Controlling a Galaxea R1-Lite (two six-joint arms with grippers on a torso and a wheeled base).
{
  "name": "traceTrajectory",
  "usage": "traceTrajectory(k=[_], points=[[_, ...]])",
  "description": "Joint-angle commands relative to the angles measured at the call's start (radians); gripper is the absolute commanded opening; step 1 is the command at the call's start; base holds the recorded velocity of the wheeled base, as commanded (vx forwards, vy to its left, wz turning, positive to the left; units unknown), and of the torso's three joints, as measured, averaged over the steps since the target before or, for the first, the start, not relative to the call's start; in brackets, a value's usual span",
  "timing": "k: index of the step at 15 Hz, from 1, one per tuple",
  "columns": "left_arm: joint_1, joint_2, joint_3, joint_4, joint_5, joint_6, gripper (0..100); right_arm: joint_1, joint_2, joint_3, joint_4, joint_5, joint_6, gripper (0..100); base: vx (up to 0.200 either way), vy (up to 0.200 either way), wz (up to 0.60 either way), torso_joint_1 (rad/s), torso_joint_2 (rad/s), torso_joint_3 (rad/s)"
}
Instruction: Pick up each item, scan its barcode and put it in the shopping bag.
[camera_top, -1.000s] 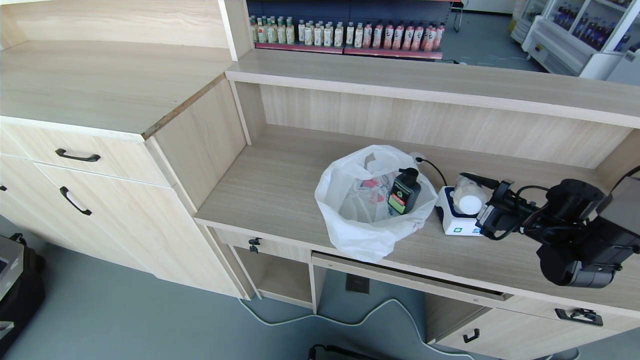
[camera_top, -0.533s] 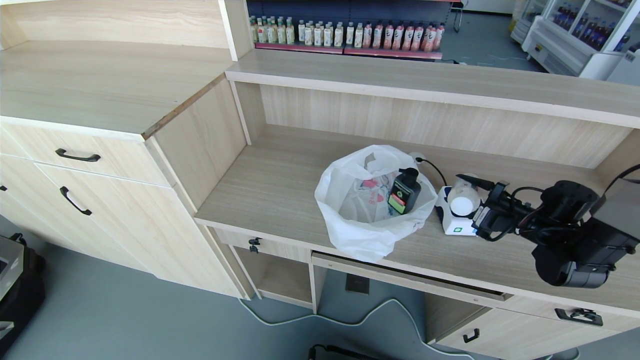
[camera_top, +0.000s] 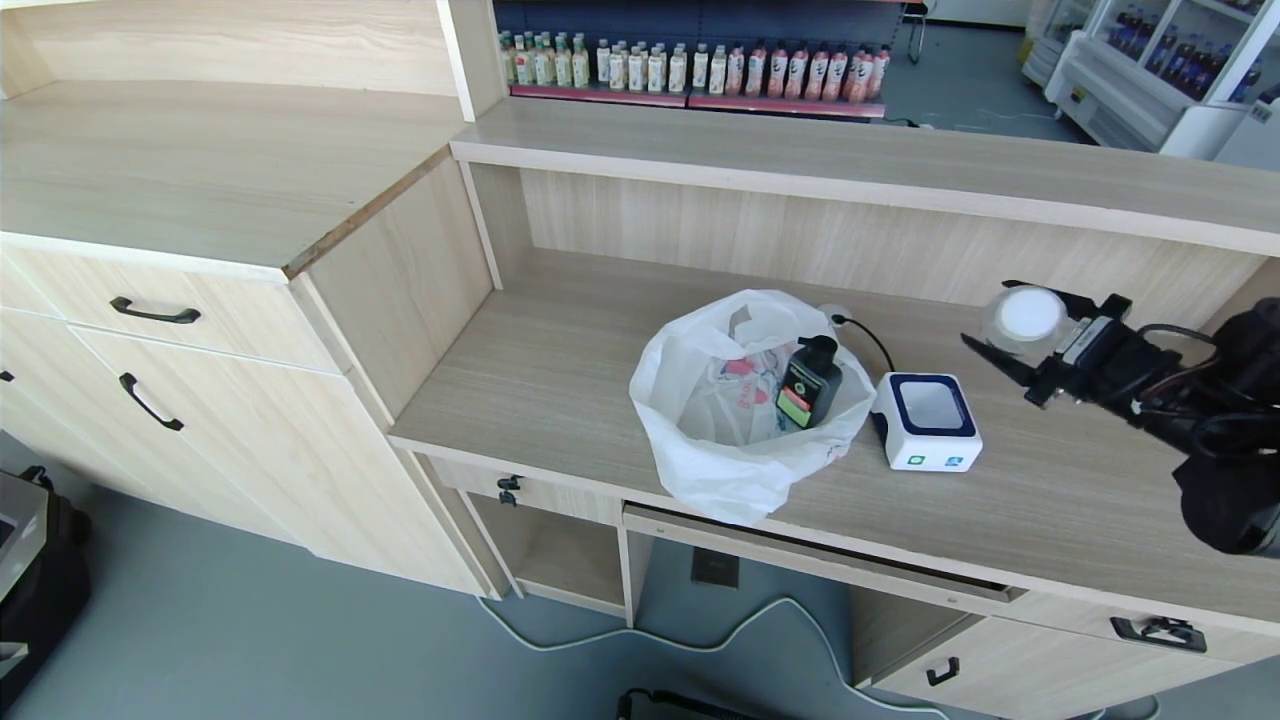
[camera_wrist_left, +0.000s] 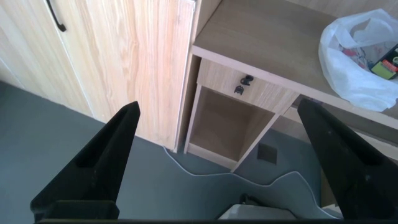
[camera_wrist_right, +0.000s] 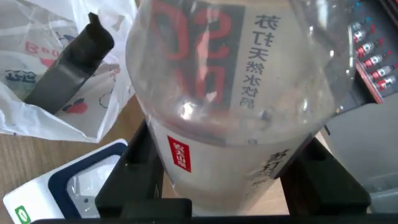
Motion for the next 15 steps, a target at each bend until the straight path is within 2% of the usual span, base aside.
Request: traceTrajectory(k=[1,3,6,9,11,14,15], points=[[0.000,0.000,0.000,-0.001,0.000,0.000,100,-0.206,-0.509,0.178,0.282,-0.088,0.288,0,0.000,0.000,0.00,0.000,0.00,0.000],[0.000,0.000,0.000,-0.001,0.000,0.000,100,-0.284,-0.629,0.198,0.460,-0.150,0.294,0,0.000,0.000,0.00,0.000,0.00,0.000],[0.000,0.000,0.000,-0.001,0.000,0.000,100,-0.321,-0.772,0.241,0.688,-0.193,0.292,0,0.000,0.000,0.00,0.000,0.00,0.000],[0.000,0.000,-0.001,-0.001,0.000,0.000,100,-0.295,-0.839,0.250,0.753,-0.199,0.294,0,0.000,0.000,0.00,0.000,0.00,0.000],[0.000,0.000,0.000,-0.001,0.000,0.000,100,-0.212,-0.850,0.250,0.794,-0.219,0.317,0,0.000,0.000,0.60,-0.005,0.00,0.002],[0.000,0.000,0.000,-0.001,0.002,0.000,100,-0.065,-0.841,0.253,0.799,-0.384,0.323,0,0.000,0.000,0.60,0.001,0.00,0.004],[0.000,0.000,0.000,-0.001,0.000,0.000,100,0.068,-0.825,0.259,0.793,-0.515,0.321,0,0.000,0.000,0.60,0.002,0.02,0.002]])
